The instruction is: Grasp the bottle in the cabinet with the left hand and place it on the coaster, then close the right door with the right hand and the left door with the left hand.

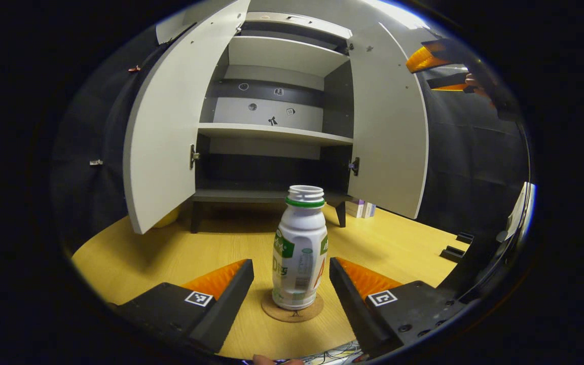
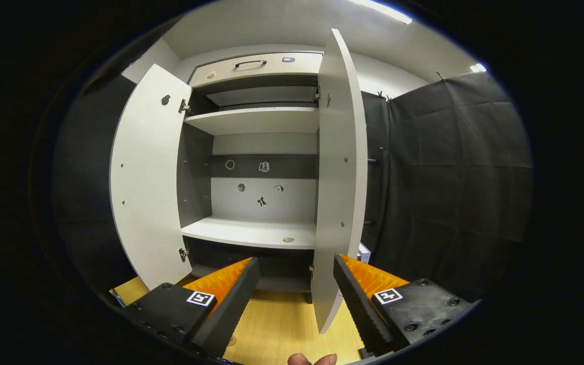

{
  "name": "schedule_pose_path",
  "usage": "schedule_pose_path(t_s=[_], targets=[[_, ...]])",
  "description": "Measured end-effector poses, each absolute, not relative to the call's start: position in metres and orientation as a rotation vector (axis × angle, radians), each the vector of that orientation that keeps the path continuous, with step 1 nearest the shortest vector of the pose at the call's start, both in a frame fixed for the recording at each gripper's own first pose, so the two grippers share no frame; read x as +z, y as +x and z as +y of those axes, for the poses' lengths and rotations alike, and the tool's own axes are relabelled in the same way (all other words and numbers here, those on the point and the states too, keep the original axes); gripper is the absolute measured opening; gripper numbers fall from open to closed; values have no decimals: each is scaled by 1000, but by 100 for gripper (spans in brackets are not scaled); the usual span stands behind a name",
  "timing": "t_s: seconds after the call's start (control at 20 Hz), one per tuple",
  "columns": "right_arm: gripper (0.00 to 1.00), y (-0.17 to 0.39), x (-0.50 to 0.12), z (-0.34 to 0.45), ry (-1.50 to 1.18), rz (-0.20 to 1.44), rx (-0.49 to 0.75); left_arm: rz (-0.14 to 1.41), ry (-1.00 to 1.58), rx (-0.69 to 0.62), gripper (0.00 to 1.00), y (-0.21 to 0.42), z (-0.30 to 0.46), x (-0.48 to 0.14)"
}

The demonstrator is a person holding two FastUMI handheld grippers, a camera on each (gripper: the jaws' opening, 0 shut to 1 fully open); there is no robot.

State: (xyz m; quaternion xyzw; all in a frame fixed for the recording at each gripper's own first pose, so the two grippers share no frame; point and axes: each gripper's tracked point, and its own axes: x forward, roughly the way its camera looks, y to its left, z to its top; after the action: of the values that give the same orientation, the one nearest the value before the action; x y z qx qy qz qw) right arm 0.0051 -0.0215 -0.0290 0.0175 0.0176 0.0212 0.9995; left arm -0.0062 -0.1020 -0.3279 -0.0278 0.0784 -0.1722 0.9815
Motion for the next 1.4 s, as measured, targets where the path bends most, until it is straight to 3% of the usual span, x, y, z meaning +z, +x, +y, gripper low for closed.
schedule_pose_path(t_s=[0.25, 0.5, 0.8, 1.1, 1.4], targets=[[98, 8, -22, -31, 17, 20, 17, 172, -147, -197, 95, -28, -35, -254], [98, 5, -17, -29, 88, 30, 33, 72, -105, -53, 95, -29, 35, -138], [98, 1, 6, -39, 80, 11, 35, 29, -64, -7, 95, -22, 53, -36], [98, 2, 19, -75, 115, 12, -15, 41, -36, 8, 95, -18, 52, 0], [98, 20, 17, -131, 57, 19, -97, 55, -61, 4, 95, -10, 48, -5]])
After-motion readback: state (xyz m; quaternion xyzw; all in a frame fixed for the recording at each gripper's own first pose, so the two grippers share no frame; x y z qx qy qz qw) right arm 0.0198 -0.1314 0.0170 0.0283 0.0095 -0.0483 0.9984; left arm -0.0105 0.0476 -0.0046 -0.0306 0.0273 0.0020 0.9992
